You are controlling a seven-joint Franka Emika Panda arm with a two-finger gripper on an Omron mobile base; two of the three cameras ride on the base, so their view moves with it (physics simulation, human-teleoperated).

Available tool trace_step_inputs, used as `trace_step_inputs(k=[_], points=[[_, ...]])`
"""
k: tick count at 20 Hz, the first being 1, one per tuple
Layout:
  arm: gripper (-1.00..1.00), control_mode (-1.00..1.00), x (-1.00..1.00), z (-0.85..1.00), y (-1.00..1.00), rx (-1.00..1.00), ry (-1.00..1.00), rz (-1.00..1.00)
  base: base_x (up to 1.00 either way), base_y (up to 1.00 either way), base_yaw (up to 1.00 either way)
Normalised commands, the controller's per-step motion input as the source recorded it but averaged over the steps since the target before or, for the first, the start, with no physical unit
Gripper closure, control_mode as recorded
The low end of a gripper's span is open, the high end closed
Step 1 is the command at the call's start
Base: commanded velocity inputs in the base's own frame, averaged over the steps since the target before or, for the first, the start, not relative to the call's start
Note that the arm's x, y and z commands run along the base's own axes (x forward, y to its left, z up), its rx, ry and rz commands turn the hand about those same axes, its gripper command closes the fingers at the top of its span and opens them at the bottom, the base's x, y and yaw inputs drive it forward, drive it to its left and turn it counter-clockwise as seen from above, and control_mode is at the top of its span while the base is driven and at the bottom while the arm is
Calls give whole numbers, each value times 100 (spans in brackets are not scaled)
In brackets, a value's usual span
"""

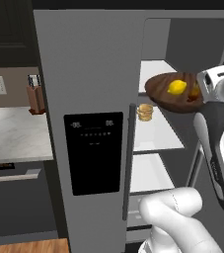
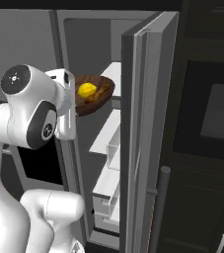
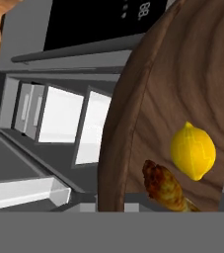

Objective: Pick the chicken drumstick and lemon from their plates and place them in the bowl. Then put the bowl in the fridge.

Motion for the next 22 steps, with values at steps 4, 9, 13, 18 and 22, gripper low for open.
trace_step_inputs(k=[4,9,13,18,22], points=[[100,-100,12,12,0,-2,-8,-11,0,0,0],[100,-100,6,8,-5,0,0,-30,0,0,0],[100,-100,14,5,-10,0,0,-30,0,0,0],[100,-100,32,9,-1,7,0,-5,0,0,0],[100,-100,33,8,-3,9,0,0,0,0,0]])
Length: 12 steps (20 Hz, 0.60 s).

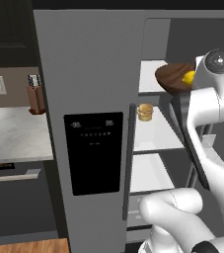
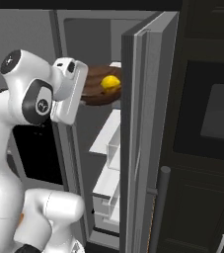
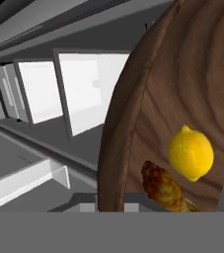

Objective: Pick the chicken drumstick and lemon from their plates and place them in the bowl. Then put the bowl in the fridge.

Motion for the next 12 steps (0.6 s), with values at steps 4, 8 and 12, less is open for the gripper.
trace_step_inputs(k=[4,8,12], points=[[100,-100,37,0,-11,7,0,6,0,0,0],[100,-100,41,1,-13,5,0,5,0,0,0],[100,-100,38,4,-12,2,0,7,0,0,0]])
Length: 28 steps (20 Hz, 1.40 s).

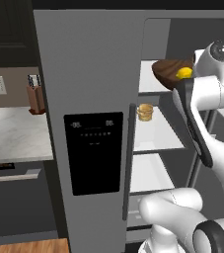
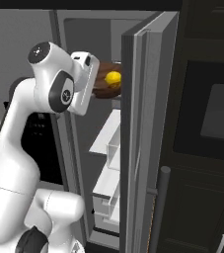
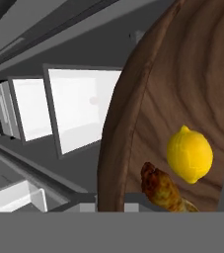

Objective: Pick the chicken drumstick and lemon from their plates and place them in the bowl. Then put the bowl in the fridge.

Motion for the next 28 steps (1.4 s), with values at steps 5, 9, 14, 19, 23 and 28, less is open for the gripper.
trace_step_inputs(k=[5,9,14,19,23,28], points=[[100,-100,33,1,-11,0,0,7,0,0,0],[100,-100,30,0,-22,0,0,2,0,0,0],[100,-100,30,0,-18,0,0,0,0,0,0],[100,-100,29,-6,-2,3,0,4,0,0,0],[100,-100,25,-9,0,1,0,10,0,0,0],[100,-100,18,-16,-4,0,1,11,0,0,0]])
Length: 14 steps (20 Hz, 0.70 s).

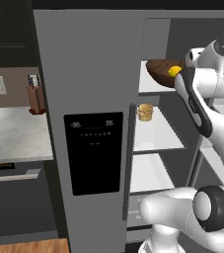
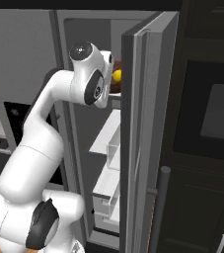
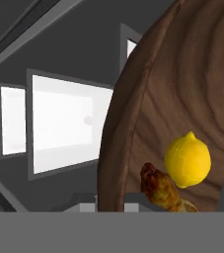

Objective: Pick the chicken drumstick and lemon from their plates and place them in the bowl. Then put the bowl in the fridge.

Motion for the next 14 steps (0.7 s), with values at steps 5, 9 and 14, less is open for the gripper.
trace_step_inputs(k=[5,9,14], points=[[100,-100,27,-12,-2,0,0,4,0,0,0],[100,-100,26,-12,0,0,2,1,0,0,0],[100,-100,15,-20,0,0,6,0,0,0,0]])
